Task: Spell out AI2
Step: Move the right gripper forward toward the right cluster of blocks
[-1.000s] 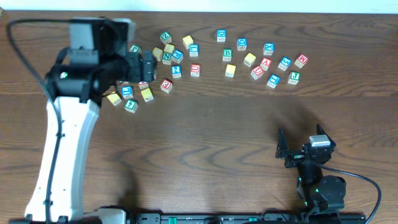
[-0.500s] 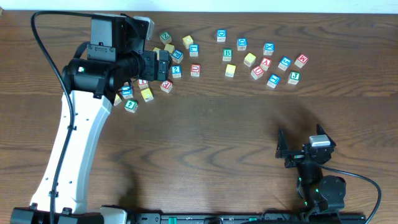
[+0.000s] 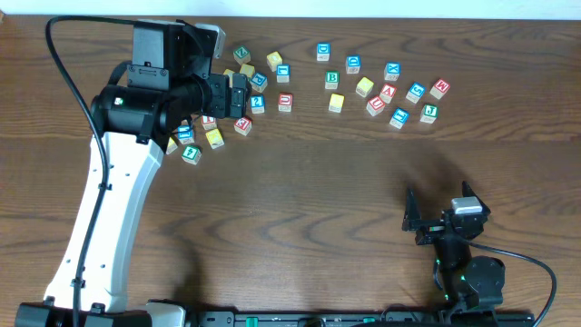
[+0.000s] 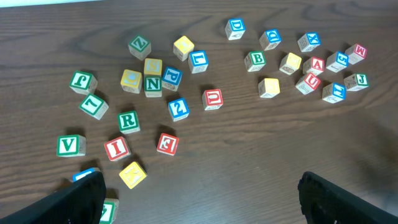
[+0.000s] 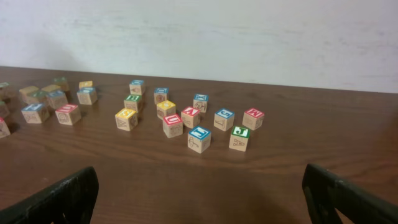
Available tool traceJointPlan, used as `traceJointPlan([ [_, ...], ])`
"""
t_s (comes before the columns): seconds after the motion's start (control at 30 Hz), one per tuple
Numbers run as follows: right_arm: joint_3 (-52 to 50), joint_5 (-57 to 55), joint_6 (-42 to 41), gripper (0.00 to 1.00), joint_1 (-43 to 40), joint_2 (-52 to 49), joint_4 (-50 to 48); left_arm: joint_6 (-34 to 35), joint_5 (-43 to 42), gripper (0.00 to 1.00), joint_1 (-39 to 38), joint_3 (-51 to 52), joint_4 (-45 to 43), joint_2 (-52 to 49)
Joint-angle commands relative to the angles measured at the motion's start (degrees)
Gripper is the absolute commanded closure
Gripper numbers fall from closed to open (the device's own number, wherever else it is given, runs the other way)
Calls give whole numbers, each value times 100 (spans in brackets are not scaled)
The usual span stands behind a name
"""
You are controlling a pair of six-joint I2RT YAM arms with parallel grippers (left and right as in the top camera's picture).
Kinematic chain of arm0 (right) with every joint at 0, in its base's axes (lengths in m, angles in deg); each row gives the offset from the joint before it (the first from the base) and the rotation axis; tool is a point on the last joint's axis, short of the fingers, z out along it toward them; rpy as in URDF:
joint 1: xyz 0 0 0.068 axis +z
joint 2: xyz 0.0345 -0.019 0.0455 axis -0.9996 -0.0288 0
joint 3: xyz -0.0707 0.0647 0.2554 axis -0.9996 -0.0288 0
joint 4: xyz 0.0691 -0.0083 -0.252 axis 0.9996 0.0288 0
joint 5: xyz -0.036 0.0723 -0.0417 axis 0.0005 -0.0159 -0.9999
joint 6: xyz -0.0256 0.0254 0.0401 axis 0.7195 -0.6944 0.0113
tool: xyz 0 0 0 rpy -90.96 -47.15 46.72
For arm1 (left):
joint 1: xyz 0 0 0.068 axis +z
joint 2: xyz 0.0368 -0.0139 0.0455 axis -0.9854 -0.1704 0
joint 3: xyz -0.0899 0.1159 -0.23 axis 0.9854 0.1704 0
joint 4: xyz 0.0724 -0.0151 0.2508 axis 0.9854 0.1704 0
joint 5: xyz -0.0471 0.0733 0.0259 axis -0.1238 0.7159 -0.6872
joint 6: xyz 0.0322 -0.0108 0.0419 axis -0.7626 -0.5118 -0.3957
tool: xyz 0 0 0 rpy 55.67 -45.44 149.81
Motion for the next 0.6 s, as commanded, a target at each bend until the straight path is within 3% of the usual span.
traceJointPlan([
  [0.0, -9, -26, 63, 1, 33, 9, 24, -76, -70, 3, 4, -133, -9, 9],
  [0.57, 35, 1086, -459, 1, 33, 9, -48, -76, -70, 2, 4, -133, -9, 9],
])
